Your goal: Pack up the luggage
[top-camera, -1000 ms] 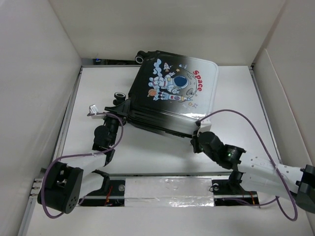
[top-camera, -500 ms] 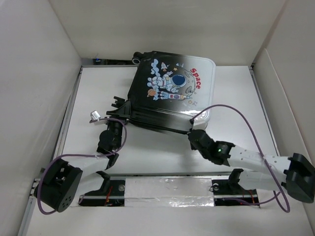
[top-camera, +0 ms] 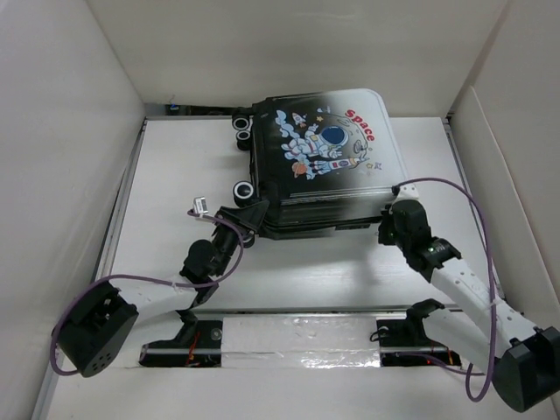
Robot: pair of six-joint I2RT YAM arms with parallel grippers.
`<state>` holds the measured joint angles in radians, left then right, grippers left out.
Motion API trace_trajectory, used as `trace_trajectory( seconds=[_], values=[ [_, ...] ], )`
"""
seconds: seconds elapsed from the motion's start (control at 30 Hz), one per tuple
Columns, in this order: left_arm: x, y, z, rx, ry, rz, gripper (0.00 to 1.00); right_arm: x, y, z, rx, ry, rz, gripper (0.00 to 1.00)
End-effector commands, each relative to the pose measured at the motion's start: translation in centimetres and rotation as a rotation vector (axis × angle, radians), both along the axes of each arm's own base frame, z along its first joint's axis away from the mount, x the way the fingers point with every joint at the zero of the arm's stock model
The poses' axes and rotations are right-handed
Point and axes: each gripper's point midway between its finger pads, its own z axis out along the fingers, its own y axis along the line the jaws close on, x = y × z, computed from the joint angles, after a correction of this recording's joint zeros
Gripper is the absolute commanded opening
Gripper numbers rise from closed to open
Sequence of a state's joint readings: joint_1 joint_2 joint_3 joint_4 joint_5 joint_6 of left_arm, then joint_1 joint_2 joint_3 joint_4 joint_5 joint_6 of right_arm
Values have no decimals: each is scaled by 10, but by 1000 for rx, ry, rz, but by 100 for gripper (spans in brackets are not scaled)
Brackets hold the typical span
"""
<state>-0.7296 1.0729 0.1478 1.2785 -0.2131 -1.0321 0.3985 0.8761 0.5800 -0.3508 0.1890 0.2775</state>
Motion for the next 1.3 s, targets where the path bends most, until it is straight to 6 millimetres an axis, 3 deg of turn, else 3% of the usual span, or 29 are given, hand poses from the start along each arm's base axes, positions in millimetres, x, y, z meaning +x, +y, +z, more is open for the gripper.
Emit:
trace_trajectory(
  seconds=[0.0, 0.03, 0.07, 0.13, 0.23, 0.37, 0.4, 0.43, 0.47, 0.5, 0.53, 0.57, 0.63, 0.73, 0.8, 0.87, 0.93, 0.97, 1.0, 1.03, 1.07, 1.1, 1.13, 1.23, 1.27],
  values=[
    [-62, -73, 11, 27, -66, -405, 0, -10, 140, 101, 503, -324, 475, 0],
    [-64, -76, 8, 25, -56, -419, 0, -20, 155, 78, 505, -284, 499, 0],
    [-64, -77, 5, 22, -50, -424, 0, -24, 161, 68, 493, -261, 503, 0],
    [-63, -78, 0, 5, -45, -421, 0, -26, 158, 47, 421, -215, 463, 0],
    [-57, -73, -9, 26, -19, -380, 0, -26, 142, 44, 358, -221, 386, 0],
    [-52, -72, -10, 72, -26, -352, 0, -23, 117, 72, 370, -342, 324, 1],
    [-51, -72, -9, 91, -34, -348, 0, -21, 110, 78, 368, -367, 313, 12],
    [-51, -72, -10, 103, -32, -347, 6, -21, 110, 80, 370, -373, 323, 27],
    [-45, -68, -10, 111, -27, -307, 15, -22, 110, 78, 359, -371, 334, 49],
    [-44, -66, -10, 128, -24, -293, 25, -20, 109, 73, 348, -356, 332, 55],
    [-37, -59, -12, 158, -28, -249, 45, -20, 110, 70, 341, -346, 337, 60],
    [-35, -56, -13, 176, -29, -226, 55, -20, 111, 67, 338, -338, 350, 66],
    [-27, -44, -17, 249, -12, -156, 77, -18, 113, 59, 325, -327, 355, 68],
    [-19, -26, -14, 308, 0, -65, 84, -15, 108, 57, 314, -334, 326, 67],
    [-21, -12, -10, 335, -10, -25, 86, -11, 100, 62, 310, -345, 284, 61],
    [-17, 8, -5, 339, -12, 45, 83, -13, 93, 66, 313, -361, 255, 42],
    [-15, 23, -13, 370, 14, 84, 80, -15, 82, 61, 301, -351, 218, 23],
    [-18, 25, -13, 370, 9, 81, 65, -18, 76, 64, 305, -367, 203, 6],
    [-23, 30, -15, 377, -2, 80, 50, -22, 72, 56, 303, -355, 189, 2],
    [-26, 30, -13, 381, -16, 67, 36, -24, 68, 52, 305, -351, 175, 0],
    [-30, 30, -13, 382, -27, 52, 14, -27, 60, 44, 290, -340, 149, 0],
    [-33, 30, -12, 391, -46, 40, 6, -32, 54, 41, 311, -352, 125, 0],
    [-39, 22, -11, 401, -68, -5, 0, -35, 47, 33, 300, -333, 96, 0],
    [-54, -4, -6, 466, -127, -93, 0, -38, 34, 38, 347, -355, 24, 1],
    [-59, -12, -4, 486, -144, -111, 0, -37, 26, 38, 341, -360, -24, 9]
  ],
)
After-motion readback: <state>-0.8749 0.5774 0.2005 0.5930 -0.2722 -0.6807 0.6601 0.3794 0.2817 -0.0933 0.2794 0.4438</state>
